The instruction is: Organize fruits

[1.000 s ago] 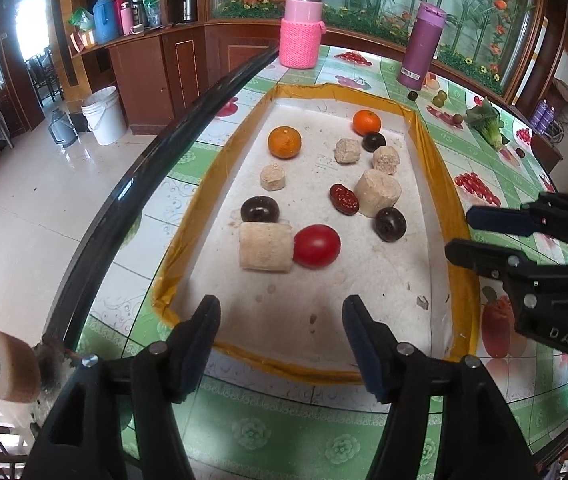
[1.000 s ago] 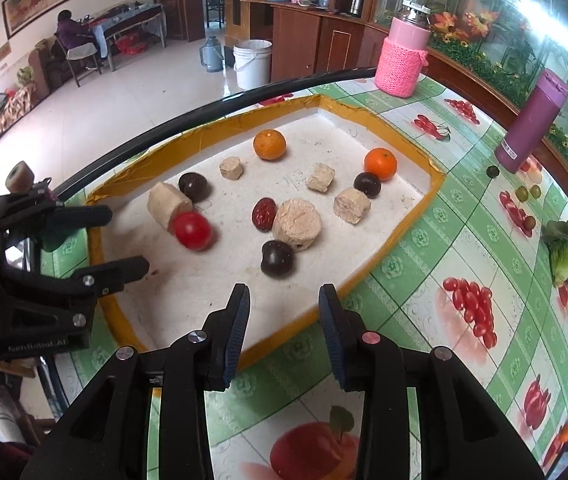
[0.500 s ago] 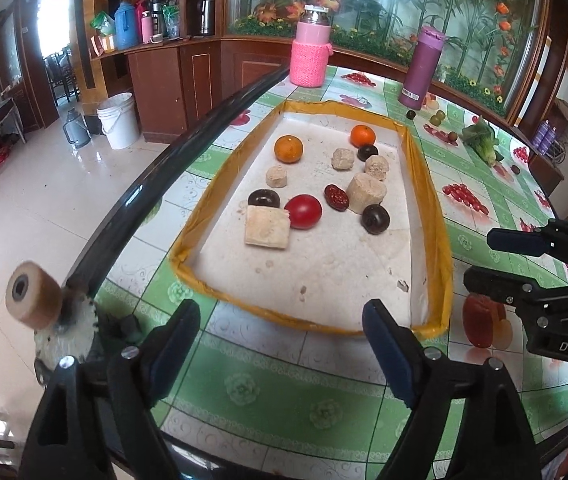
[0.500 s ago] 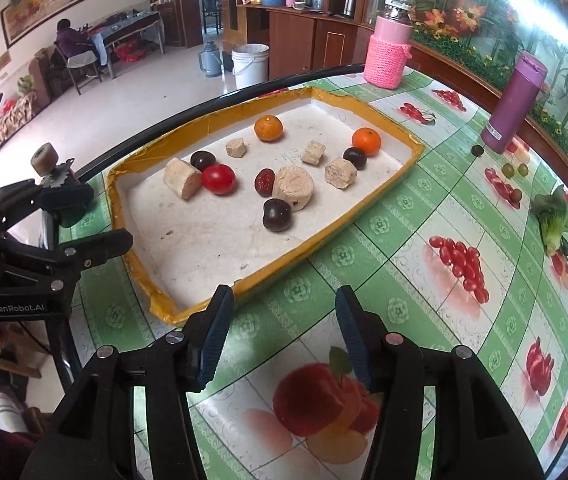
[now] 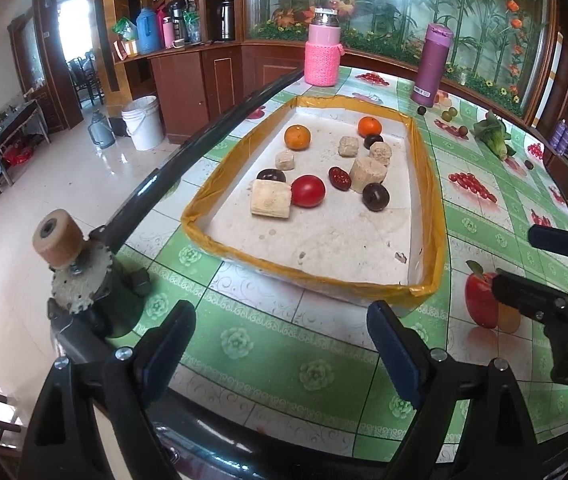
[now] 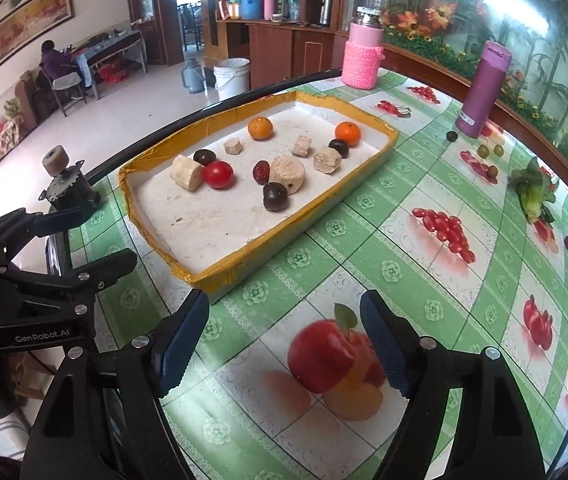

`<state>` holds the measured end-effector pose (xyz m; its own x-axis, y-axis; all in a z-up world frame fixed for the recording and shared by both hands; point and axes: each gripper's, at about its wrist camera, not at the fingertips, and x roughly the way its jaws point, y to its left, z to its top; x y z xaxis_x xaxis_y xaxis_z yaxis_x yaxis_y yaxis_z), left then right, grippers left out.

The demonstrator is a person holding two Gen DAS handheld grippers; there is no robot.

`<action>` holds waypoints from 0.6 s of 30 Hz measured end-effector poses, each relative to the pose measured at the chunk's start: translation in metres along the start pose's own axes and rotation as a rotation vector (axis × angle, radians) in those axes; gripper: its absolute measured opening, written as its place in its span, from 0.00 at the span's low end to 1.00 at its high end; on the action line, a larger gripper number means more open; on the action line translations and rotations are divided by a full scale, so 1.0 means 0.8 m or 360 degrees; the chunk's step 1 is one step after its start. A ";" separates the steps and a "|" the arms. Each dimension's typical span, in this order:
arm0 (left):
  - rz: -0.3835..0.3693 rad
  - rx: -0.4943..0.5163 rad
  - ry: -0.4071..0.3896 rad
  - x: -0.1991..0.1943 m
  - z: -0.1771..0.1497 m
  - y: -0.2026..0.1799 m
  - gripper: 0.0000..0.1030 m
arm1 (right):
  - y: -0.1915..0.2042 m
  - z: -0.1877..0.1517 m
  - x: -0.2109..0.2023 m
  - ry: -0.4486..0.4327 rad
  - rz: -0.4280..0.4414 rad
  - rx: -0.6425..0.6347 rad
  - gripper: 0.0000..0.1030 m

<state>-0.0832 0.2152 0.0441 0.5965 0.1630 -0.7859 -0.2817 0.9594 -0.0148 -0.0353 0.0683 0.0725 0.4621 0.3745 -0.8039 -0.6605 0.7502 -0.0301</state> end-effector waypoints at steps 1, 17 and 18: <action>0.0018 0.0010 -0.0008 -0.002 0.001 -0.002 0.86 | -0.001 -0.002 -0.003 -0.0014 -0.0004 0.0014 0.76; -0.0140 0.0108 -0.0105 -0.003 0.017 0.021 0.92 | 0.022 -0.032 -0.047 -0.0240 -0.0376 0.0408 0.99; -0.0143 0.0105 -0.0104 -0.003 0.016 0.025 0.92 | 0.024 -0.033 -0.046 -0.0232 -0.0384 0.0428 0.99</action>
<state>-0.0806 0.2370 0.0533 0.6652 0.0884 -0.7414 -0.1761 0.9835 -0.0407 -0.0809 0.0546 0.0856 0.6774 0.2289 -0.6991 -0.3528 0.9350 -0.0357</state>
